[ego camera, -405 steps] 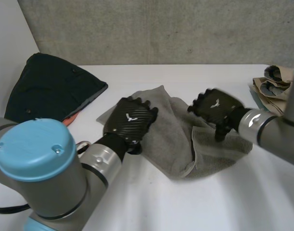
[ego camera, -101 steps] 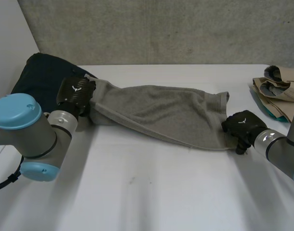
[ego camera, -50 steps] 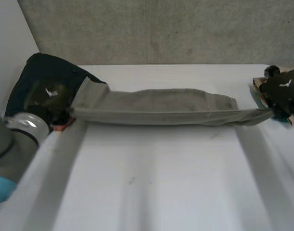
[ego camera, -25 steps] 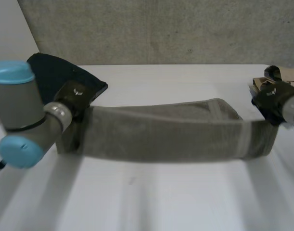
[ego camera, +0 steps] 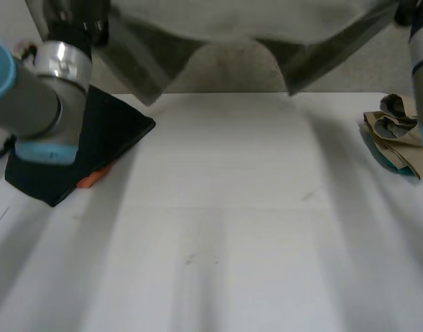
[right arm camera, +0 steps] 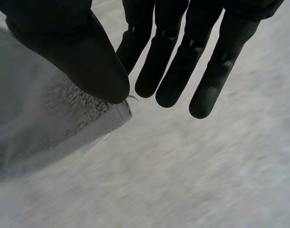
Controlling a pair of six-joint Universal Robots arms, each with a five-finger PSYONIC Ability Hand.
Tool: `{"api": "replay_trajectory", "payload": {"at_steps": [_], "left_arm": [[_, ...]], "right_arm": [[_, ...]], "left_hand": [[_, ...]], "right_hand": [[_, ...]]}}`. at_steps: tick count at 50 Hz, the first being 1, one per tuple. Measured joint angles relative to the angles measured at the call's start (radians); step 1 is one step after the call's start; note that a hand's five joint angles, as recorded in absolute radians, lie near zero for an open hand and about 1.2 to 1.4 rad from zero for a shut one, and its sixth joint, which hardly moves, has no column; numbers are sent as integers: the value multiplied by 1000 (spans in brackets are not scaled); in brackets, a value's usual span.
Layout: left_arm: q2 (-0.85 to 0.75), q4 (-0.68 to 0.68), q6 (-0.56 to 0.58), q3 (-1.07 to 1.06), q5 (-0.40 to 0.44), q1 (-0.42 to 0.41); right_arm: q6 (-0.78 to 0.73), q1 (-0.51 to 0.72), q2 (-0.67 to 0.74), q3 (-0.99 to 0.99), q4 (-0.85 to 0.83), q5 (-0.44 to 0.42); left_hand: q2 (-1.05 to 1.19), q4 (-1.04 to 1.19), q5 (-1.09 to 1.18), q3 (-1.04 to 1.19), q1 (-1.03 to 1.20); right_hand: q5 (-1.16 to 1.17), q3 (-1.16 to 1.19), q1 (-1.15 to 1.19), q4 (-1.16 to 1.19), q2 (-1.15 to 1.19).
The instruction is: Fold the laundry.
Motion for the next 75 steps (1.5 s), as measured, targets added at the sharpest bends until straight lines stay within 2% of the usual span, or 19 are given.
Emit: {"api": "replay_trajectory", "payload": {"at_steps": [13, 19, 21, 23, 26, 31, 40, 42, 43, 44, 46, 48, 55, 62, 68, 70, 71, 73, 75], "left_arm": [[-3, -30, 0, -441, 6, -14], [-41, -28, 1, -548, 13, -10], [-56, -27, 2, -564, 14, -7], [-71, -27, 4, -577, 15, -3], [-81, -27, 8, -584, 15, 7], [-77, -28, 13, -588, 6, 33], [-46, -26, 14, -620, 1, 76], [-42, -26, 14, -628, 5, 89], [-41, -26, 14, -629, 6, 91], [-40, -26, 14, -632, 10, 96], [-39, -27, 14, -635, 20, 102], [-34, -33, 14, -641, 34, 105], [54, -124, 17, -678, 63, 100], [262, -372, 15, -735, 90, 102], [235, -341, 12, -714, 147, 128], [187, -319, 12, -696, 158, 136], [165, -312, 12, -688, 162, 138], [101, -297, 13, -666, 168, 145], [73, -293, 13, -657, 170, 147]], "right_arm": [[-6, -75, 38, 324, 219, -111], [-15, -119, 63, 416, 274, -174], [-19, -125, 65, 436, 282, -184], [-26, -130, 66, 454, 289, -190], [-35, -131, 64, 472, 293, -193], [-46, -130, 61, 494, 293, -194], [-49, -132, 59, 513, 289, -190], [-49, -133, 59, 516, 288, -192], [-49, -134, 59, 517, 288, -192], [-49, -134, 59, 518, 288, -192], [-49, -135, 58, 520, 289, -193], [-50, -136, 58, 522, 291, -192], [-99, -142, 21, 535, 333, -189], [-281, -221, -105, 577, 546, -193], [-324, -251, -132, 584, 554, -199], [-316, -253, -128, 584, 539, -200], [-311, -253, -127, 584, 535, -201], [-291, -254, -119, 584, 519, -203], [-277, -254, -113, 585, 509, -205]], "left_hand": [[1, 0, 0, 1, 0], [-7, -8, -2, -7, -3], [-96, -89, -45, -93, -61], [-329, -331, -280, -321, -327], [-552, -552, -503, -537, -535], [-675, -687, -641, -667, -634], [-673, -684, -638, -665, -630], [-357, -375, -331, -371, -286], [-341, -344, -301, -341, -252], [-176, -179, -138, -177, -83], [-40, -41, -7, -41, 12], [-7, -8, 2, -9, 12], [-3, -4, 2, -3, 12], [-2, -4, 2, -3, 12], [-4, -4, 2, -3, 10], [-193, -197, -186, -194, -206], [-381, -384, -353, -376, -407], [-515, -517, -473, -508, -503], [-515, -517, -473, -508, -503]], "right_hand": [[0, 2, 0, 0, 0], [0, 2, 0, 0, 0], [0, 2, 0, 0, 0], [0, 2, 0, 0, 0], [0, 2, 0, 0, 0], [0, 2, 0, 0, 0], [0, 2, 0, 0, 0], [0, 2, 0, 0, 0], [0, 2, 0, 0, 0], [0, 2, 0, 0, 0], [0, 2, 0, 0, 0], [0, 2, 0, 0, 0], [0, 2, 0, 0, 0], [0, 2, 0, 0, 0], [0, 2, 0, 0, 0], [0, 2, 0, 0, 0], [0, 2, 0, 0, 0], [0, 2, 0, 0, 0], [0, 2, 0, 0, 0]]}}
